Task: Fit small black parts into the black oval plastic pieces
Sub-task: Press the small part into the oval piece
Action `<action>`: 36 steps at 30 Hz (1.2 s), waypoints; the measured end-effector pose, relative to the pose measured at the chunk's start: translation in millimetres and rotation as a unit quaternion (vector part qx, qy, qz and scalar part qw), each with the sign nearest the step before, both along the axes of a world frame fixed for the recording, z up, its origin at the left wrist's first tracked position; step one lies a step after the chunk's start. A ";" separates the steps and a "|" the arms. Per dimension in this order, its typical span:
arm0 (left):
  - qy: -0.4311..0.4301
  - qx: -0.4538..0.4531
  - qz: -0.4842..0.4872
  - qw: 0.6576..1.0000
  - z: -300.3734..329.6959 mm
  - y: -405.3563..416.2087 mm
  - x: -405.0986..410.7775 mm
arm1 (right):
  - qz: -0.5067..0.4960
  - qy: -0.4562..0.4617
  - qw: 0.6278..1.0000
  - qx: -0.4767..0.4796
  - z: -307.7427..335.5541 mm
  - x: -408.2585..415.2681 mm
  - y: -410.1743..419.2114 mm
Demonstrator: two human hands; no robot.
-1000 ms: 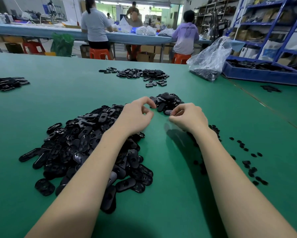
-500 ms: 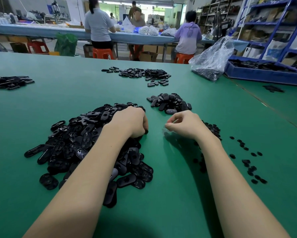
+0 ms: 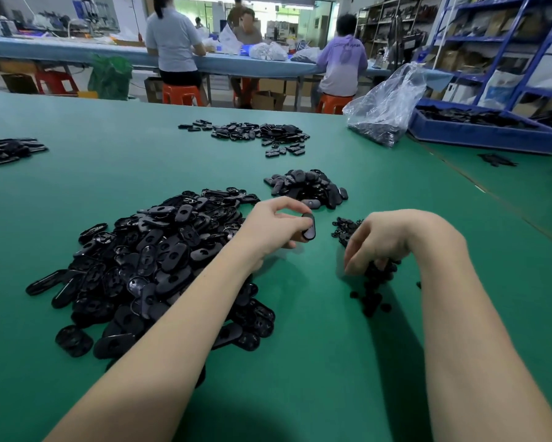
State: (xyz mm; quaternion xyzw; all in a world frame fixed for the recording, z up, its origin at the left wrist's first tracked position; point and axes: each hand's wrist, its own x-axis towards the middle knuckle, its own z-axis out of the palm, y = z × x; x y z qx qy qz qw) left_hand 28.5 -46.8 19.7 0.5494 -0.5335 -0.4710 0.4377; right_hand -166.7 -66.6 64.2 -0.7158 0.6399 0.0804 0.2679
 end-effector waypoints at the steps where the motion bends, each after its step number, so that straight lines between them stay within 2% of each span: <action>1: 0.006 0.010 -0.003 1.000 -2.8 0.0 -0.5 | -0.005 0.015 1.000 0.025 2.0 0.4 3.2; 5: 0.013 0.020 -0.012 1.000 -5.8 0.2 0.5 | -0.027 0.069 0.990 0.118 3.1 12.5 13.2; 8: 0.024 0.021 -0.003 0.999 -5.3 -0.7 2.1 | -0.050 0.070 0.986 0.140 -2.5 21.5 14.0; 13: 0.063 0.029 0.010 0.998 -5.6 -1.9 3.6 | -0.061 0.067 0.988 0.122 -3.9 30.9 11.5; 16: 0.089 0.033 0.020 0.995 -5.7 -3.6 4.9 | -0.022 0.050 0.998 0.039 0.4 29.4 10.6; 19: 0.107 0.035 0.031 0.993 -5.2 -4.9 6.9 | -0.011 -0.085 0.994 -0.074 0.8 21.4 6.0; 21: 0.121 0.030 0.035 0.992 -4.2 -4.8 8.5 | -0.038 -0.222 0.967 -0.121 -3.3 17.3 2.3; 24: 0.129 0.022 0.032 0.991 -2.7 -4.1 11.1 | -0.077 -0.377 0.916 -0.112 -9.2 19.6 0.6; 31: 0.197 0.016 0.015 0.980 1.8 -2.4 15.0 | -0.147 -0.412 0.891 -0.122 -18.7 25.5 -3.5; 36: 0.211 0.020 0.018 0.977 1.7 -4.9 17.8 | -0.163 -0.442 0.874 -0.115 -21.1 26.0 -4.9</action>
